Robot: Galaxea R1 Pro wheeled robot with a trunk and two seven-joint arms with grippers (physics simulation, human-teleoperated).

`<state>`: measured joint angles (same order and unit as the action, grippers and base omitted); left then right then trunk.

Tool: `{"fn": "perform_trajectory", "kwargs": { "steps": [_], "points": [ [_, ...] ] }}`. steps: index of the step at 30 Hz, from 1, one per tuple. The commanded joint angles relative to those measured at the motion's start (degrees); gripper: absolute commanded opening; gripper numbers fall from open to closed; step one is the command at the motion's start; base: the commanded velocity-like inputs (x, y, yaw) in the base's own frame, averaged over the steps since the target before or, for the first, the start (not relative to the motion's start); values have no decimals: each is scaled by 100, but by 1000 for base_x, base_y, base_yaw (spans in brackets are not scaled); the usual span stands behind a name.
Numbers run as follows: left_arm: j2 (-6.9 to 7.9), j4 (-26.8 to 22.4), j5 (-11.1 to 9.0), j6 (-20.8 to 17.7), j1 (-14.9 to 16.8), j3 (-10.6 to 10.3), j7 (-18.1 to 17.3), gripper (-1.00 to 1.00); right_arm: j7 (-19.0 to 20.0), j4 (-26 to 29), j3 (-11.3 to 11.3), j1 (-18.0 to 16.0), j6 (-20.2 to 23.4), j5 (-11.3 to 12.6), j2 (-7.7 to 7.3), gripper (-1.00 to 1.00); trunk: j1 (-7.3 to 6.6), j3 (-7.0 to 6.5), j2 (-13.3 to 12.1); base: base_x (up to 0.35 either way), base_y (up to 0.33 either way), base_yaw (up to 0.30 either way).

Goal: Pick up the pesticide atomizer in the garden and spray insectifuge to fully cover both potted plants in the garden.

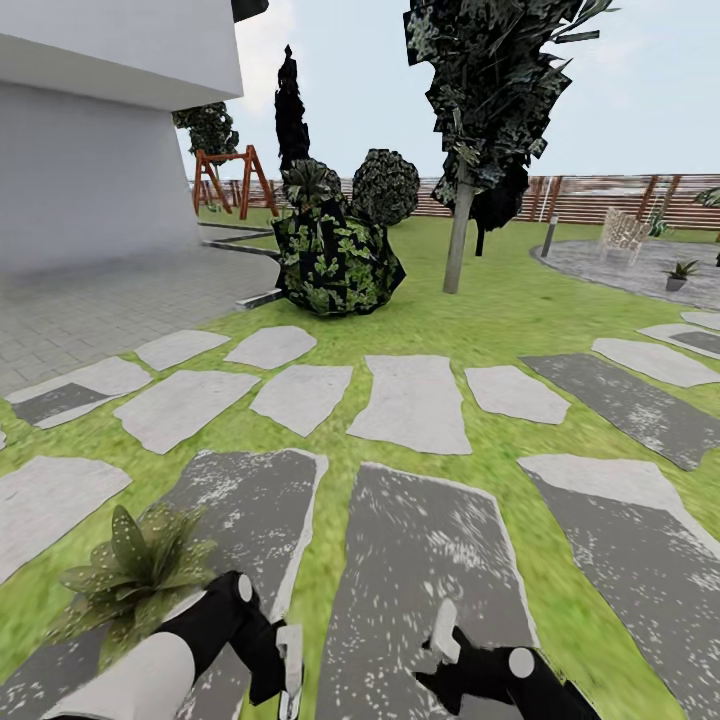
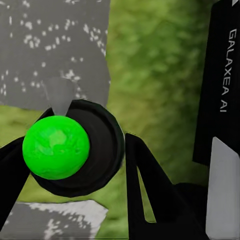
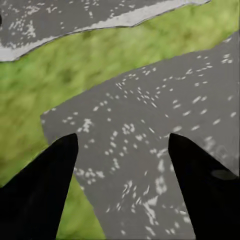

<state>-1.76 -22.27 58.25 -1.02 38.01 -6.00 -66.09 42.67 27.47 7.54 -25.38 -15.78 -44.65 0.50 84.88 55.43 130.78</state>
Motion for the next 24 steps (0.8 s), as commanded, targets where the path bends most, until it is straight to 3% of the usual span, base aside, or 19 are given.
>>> {"fn": "perform_trajectory", "kwargs": {
  "steps": [1, 3, 7, 10, 14, 18, 24],
  "points": [
    [-18, -3, 94, -5, -27, -15, -13, -100, 31, 8, -130, -6, -30, -47, 58, -100, -1, 5, 2, 0, 0, 0],
    [-41, 2, 193, 2, -67, -74, -4, -100, 31, 12, -268, -5, -31, -44, 182, -100, -1, 5, 2, 0, 0, 0],
    [-54, -5, 228, 12, -82, -110, 1, -100, 38, 98, -320, -6, -31, -44, 475, -100, -1, 5, 2, 0, 0, 0],
    [-85, -5, 222, 24, -83, -112, 24, -100, 40, 111, -326, -7, -31, -39, 575, -100, -1, 5, 2, 0, 0, 0],
    [-253, 10, 230, 228, -91, -112, 417, -100, 491, 118, -326, -7, -31, -38, 815, -100, -1, 5, 2, 0, 0, 0],
    [-298, 12, 237, 229, -101, -120, 549, -100, 531, 112, -332, -8, -31, -35, 938, -100, -1, 5, 2, 0, 0, 0],
    [-312, 12, 319, 216, -110, -126, 654, -100, 532, 115, -332, -9, -31, -35, 950, -100, -1, 5, 2, 0, 0, 0]
  ]
}}
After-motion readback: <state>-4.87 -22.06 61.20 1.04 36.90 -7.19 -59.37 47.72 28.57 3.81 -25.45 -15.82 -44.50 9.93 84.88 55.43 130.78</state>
